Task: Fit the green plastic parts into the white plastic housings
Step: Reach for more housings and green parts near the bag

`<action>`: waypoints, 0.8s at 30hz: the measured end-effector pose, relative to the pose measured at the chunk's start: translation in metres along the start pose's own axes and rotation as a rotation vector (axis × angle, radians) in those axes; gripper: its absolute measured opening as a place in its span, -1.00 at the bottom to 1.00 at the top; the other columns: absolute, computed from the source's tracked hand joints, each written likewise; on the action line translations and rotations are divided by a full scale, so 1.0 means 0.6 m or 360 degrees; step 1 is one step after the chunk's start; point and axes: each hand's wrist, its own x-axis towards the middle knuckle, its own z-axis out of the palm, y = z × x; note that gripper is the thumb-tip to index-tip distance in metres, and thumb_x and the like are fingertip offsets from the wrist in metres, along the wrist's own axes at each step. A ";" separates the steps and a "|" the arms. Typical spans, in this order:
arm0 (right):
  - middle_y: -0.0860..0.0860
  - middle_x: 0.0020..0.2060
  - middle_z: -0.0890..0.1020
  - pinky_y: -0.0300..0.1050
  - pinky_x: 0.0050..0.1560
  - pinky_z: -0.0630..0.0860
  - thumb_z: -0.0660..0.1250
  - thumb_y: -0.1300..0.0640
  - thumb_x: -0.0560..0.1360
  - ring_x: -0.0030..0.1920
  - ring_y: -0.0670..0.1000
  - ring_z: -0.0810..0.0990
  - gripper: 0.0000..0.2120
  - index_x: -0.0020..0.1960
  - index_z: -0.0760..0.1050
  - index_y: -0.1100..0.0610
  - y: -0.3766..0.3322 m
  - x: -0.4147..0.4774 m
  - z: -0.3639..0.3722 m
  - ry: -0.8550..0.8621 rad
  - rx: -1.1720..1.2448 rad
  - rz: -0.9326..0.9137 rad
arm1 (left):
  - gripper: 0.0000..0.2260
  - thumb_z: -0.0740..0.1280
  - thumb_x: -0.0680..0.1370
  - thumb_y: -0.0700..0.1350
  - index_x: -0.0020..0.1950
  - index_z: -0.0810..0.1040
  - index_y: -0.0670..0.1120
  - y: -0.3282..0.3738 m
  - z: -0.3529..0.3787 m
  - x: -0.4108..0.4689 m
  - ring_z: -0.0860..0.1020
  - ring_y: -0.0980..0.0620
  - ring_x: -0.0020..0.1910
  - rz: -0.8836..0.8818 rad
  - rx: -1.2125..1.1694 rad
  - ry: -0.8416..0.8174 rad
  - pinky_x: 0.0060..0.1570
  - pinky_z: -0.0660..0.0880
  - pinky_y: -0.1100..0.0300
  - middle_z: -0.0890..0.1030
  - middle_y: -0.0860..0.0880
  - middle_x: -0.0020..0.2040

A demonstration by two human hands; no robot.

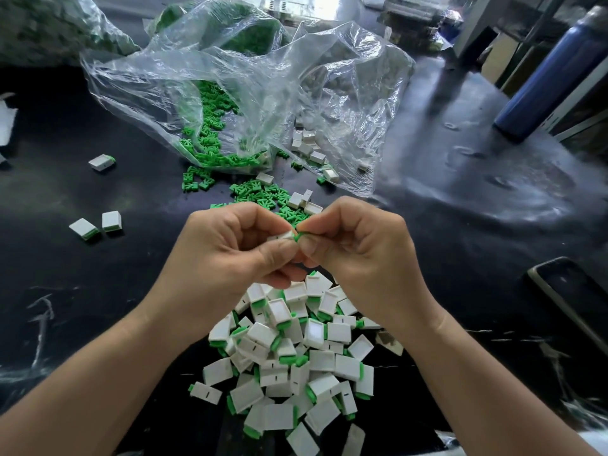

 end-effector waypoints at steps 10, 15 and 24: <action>0.01 -0.25 0.60 -0.32 -0.17 0.47 0.37 0.35 0.40 -0.23 -0.13 0.55 -0.82 -0.09 0.61 0.12 -0.003 0.005 -0.007 -0.0158 0.0020 0.0058 | -0.84 0.42 0.18 -0.13 -0.27 0.63 -0.11 -0.003 -0.013 0.008 0.47 0.14 -0.51 0.0006 0.0154 -0.0032 -0.53 0.40 0.38 0.58 -0.03 -0.45; -0.06 -0.36 0.58 -0.30 -0.30 0.49 0.32 -0.05 0.24 -0.35 -0.14 0.52 -0.71 -0.18 0.51 0.16 -0.005 0.012 -0.018 -0.0273 0.0602 0.0693 | -0.81 0.43 0.18 -0.14 -0.23 0.62 -0.11 0.001 -0.012 0.006 0.36 0.17 -0.55 0.0162 0.0117 -0.0026 -0.55 0.31 0.43 0.58 0.00 -0.45; 0.06 -0.28 0.62 -0.29 -0.34 0.45 0.05 -0.28 0.33 -0.33 -0.06 0.54 -0.44 -0.17 0.51 0.20 -0.009 0.008 -0.003 -0.0778 0.0729 0.1033 | -0.79 0.53 0.22 -0.22 -0.18 0.64 -0.08 -0.005 -0.013 0.004 0.45 0.10 -0.54 0.0275 0.0167 -0.0096 -0.49 0.45 0.30 0.60 0.02 -0.43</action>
